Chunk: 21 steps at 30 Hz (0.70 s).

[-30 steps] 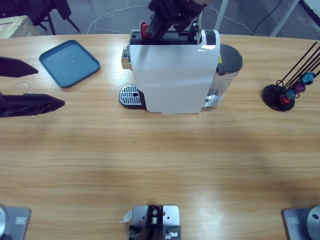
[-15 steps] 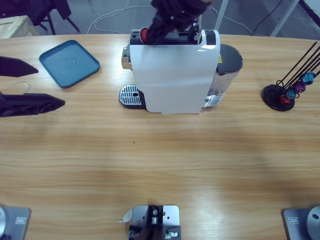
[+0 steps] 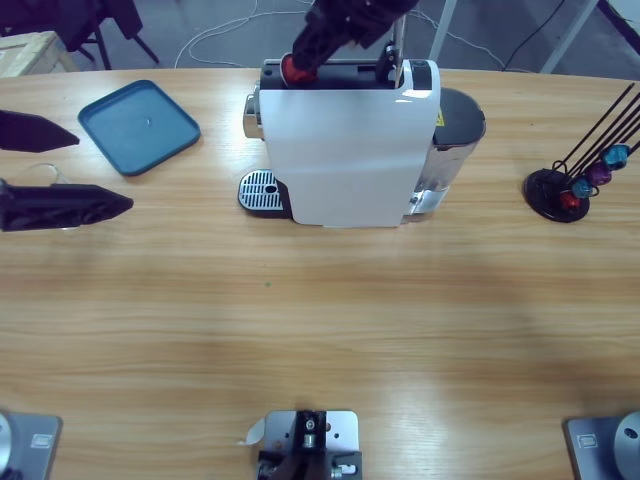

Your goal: Pour coffee

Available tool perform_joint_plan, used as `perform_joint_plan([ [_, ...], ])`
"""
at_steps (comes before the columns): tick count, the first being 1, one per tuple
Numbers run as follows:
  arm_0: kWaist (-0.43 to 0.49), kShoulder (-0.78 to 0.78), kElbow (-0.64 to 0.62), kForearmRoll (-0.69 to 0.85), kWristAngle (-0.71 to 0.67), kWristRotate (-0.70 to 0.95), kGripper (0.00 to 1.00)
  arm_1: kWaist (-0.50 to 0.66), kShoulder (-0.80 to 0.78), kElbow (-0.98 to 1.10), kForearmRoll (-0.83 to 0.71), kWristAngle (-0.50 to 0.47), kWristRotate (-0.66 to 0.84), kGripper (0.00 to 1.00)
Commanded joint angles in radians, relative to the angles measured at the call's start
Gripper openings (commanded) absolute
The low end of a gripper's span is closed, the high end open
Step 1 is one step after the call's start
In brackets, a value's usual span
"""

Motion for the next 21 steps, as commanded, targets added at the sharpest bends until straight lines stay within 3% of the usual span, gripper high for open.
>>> perform_joint_plan([
  [1,-0.003,0.027,0.048,-0.015,0.01,-0.013,1.0,0.005,-0.017,0.005,-0.012,0.029,0.073,0.0],
  [16,-0.002,0.025,0.049,-0.017,0.009,-0.019,1.0,0.015,-0.072,0.017,-0.012,0.037,0.113,0.0],
  [21,-0.002,0.022,0.044,-0.027,0.008,-0.019,1.0,0.075,-0.185,0.065,0.054,0.035,0.338,0.0],
])
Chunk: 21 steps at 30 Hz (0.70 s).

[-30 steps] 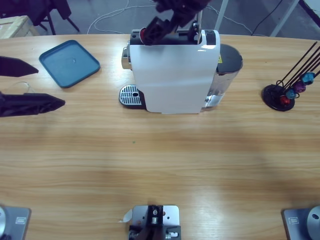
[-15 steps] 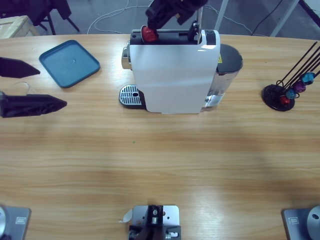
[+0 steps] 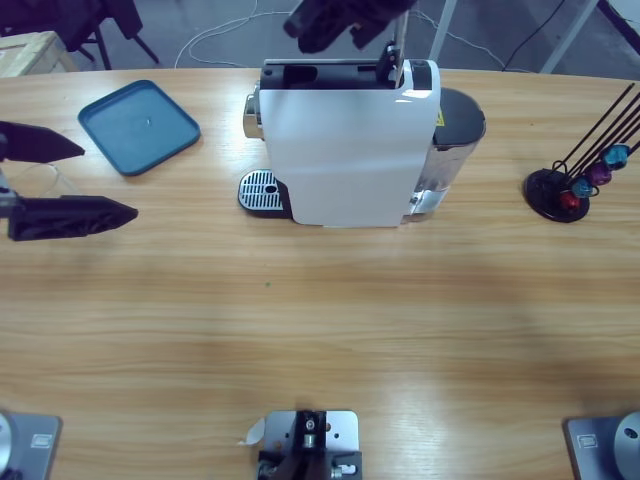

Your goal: Pour coffee

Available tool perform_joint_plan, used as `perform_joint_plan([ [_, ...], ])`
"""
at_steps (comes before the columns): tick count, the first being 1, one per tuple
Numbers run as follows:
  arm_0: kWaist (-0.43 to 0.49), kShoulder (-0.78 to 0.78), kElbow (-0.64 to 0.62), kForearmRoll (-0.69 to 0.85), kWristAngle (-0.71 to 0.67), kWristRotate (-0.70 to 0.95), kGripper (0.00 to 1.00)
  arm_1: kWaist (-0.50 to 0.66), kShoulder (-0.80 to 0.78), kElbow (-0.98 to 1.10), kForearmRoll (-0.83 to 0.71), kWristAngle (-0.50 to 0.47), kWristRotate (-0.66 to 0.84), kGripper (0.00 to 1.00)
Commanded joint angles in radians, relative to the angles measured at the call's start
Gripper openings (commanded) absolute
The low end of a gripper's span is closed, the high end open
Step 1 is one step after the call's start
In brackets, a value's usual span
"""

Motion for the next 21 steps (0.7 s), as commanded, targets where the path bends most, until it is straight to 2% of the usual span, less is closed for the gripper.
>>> perform_joint_plan([
  [1,-0.002,0.012,0.024,-0.023,0.007,-0.014,1.0,0.084,-0.196,0.123,0.052,0.007,0.292,0.0],
  [6,-0.004,0.0,0.02,-0.024,0.001,-0.03,1.0,0.113,-0.38,0.444,-0.037,-0.107,0.621,0.0],
  [10,-0.016,-0.005,0.007,-0.022,0.0,-0.038,1.0,0.113,-0.459,0.54,-0.081,-0.138,0.674,0.0],
  [13,-0.029,-0.017,0.006,-0.022,0.0,-0.047,1.0,0.113,-0.501,0.592,-0.137,-0.213,0.714,0.0],
  [15,-0.035,-0.028,0.007,-0.021,0.0,-0.056,1.0,0.066,-0.523,0.654,-0.255,-0.265,0.772,0.0],
  [19,-0.044,-0.043,0.009,-0.021,-0.006,-0.085,1.0,-0.079,-0.45,0.753,-0.547,-0.257,1.048,0.0],
  [21,-0.046,-0.052,0.009,-0.018,-0.012,-0.092,1.0,-0.102,-0.396,0.74,-0.625,-0.257,1.091,0.0],
])
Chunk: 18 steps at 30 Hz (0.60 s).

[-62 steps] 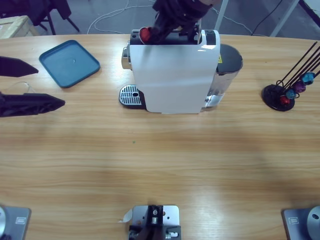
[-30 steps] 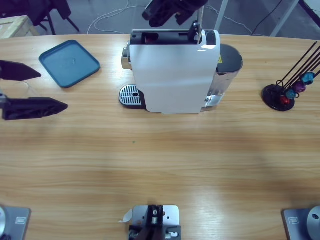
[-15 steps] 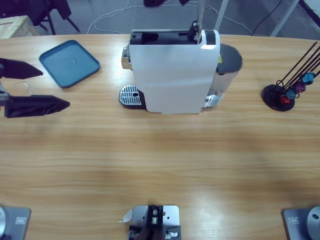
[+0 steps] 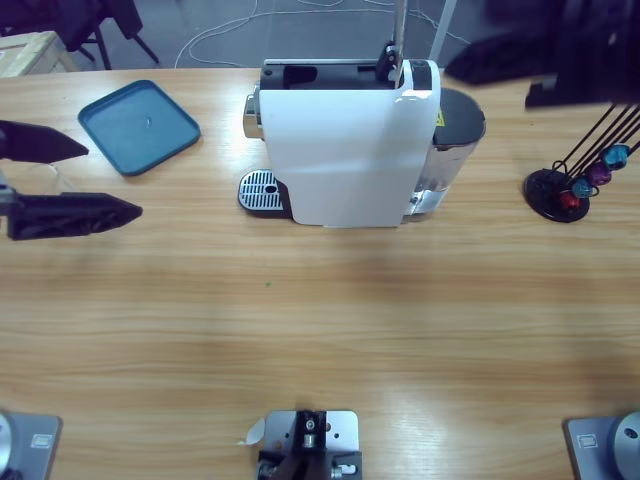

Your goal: Pour coffee

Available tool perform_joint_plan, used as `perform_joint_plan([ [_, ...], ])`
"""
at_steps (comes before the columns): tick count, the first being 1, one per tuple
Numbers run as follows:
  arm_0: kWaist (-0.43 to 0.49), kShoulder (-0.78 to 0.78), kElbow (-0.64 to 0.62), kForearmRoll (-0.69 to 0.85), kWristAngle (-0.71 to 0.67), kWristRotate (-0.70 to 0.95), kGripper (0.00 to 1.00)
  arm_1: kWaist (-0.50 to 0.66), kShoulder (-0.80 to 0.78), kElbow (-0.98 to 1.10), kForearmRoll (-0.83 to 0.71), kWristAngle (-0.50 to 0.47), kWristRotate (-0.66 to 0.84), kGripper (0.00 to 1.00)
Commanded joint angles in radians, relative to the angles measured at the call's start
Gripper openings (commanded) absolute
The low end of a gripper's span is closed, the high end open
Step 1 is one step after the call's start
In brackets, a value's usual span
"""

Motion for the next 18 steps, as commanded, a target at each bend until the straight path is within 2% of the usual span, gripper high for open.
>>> perform_joint_plan([
  [1,-0.019,-0.049,0.008,-0.002,-0.013,-0.046,1.0,-0.152,0.125,0.094,-0.352,-0.024,0.291,0.0],
  [5,-0.019,-0.09,0.008,0.017,-0.013,-0.063,1.0,-0.154,0.189,0.069,-0.43,-0.03,0.337,0.0],
  [11,-0.019,-0.126,0.012,0.052,-0.011,-0.065,1.0,-0.065,0.224,0.056,-0.538,0.025,0.34,0.0],
  [18,-0.019,-0.138,0.021,0.056,-0.013,-0.062,1.0,0.0,0.291,-0.022,-0.543,0.056,0.297,0.0],
])
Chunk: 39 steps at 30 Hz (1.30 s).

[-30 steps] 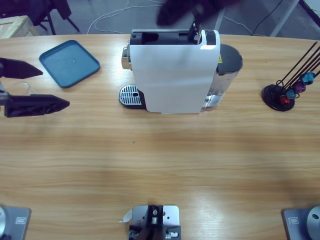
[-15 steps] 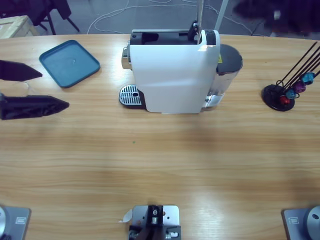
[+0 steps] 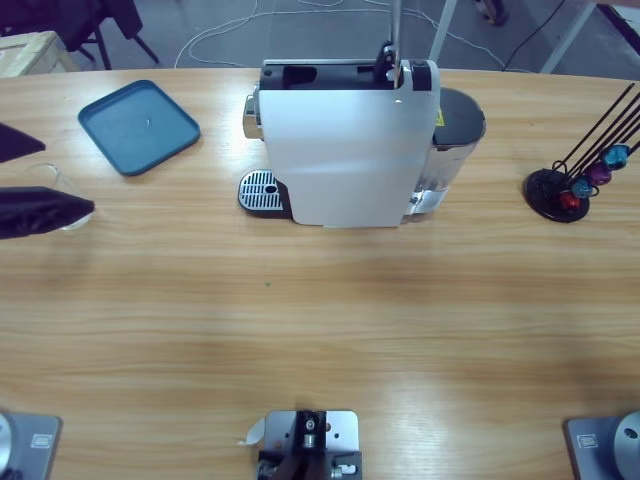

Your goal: Pour coffee

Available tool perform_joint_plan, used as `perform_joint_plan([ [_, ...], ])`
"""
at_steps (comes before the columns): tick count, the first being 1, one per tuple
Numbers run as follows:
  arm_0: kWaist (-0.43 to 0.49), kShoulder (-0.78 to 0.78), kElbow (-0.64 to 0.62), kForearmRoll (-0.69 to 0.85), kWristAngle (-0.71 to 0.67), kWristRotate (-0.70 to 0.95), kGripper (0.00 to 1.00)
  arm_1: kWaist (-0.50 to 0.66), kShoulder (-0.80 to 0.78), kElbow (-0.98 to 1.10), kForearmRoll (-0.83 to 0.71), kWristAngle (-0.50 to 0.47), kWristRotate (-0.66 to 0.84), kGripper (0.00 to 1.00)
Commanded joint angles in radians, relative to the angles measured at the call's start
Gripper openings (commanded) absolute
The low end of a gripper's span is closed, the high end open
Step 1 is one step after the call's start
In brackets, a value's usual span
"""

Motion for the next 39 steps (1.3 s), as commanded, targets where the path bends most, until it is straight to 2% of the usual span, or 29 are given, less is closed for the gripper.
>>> perform_joint_plan([
  [1,-0.012,-0.039,0.025,0.021,-0.012,-0.011,1.0,0.078,0.12,-0.07,-0.009,0.045,-0.025,0.0],
  [6,-0.012,-0.039,0.034,0.021,-0.012,-0.009,1.0,0.135,0.243,-0.106,-0.016,0.079,-0.018,0.0],
  [11,-0.012,-0.042,0.048,0.022,-0.012,-0.011,1.0,0.143,0.332,-0.104,-0.012,0.107,-0.021,0.0],
  [16,-0.012,-0.032,0.047,0.022,-0.012,-0.011,1.0,0.143,0.425,-0.11,0.074,0.136,0.034,0.0],
  [20,-0.012,-0.034,0.05,0.022,-0.012,-0.011,1.0,0.135,0.447,-0.124,0.134,0.133,0.048,0.0],
  [23,-0.012,-0.037,0.051,0.022,-0.012,-0.011,1.0,0.134,0.471,-0.181,0.275,0.117,0.054,0.0],
  [26,-0.012,-0.049,0.058,0.022,-0.012,-0.011,1.0,0.134,0.492,-0.209,0.348,0.113,0.072,0.0],
  [34,-0.012,-0.052,0.063,0.022,-0.009,-0.013,1.0,0.133,0.494,-0.274,0.416,0.103,0.069,0.0],
  [36,-0.011,-0.055,0.063,0.022,0.015,-0.014,1.0,0.133,0.447,-0.265,0.367,0.111,-0.016,0.0],
  [37,-0.001,-0.056,0.064,0.022,0.03,-0.014,1.0,0.133,0.417,-0.272,0.361,0.131,-0.097,0.139],
  [38,0.002,-0.053,0.067,0.022,0.049,-0.014,1.0,0.133,0.375,-0.276,0.363,0.15,-0.205,0.822],
  [39,0.004,-0.051,0.074,0.022,0.066,-0.014,1.0,0.134,0.336,-0.281,0.361,0.15,-0.282,0.992],
])
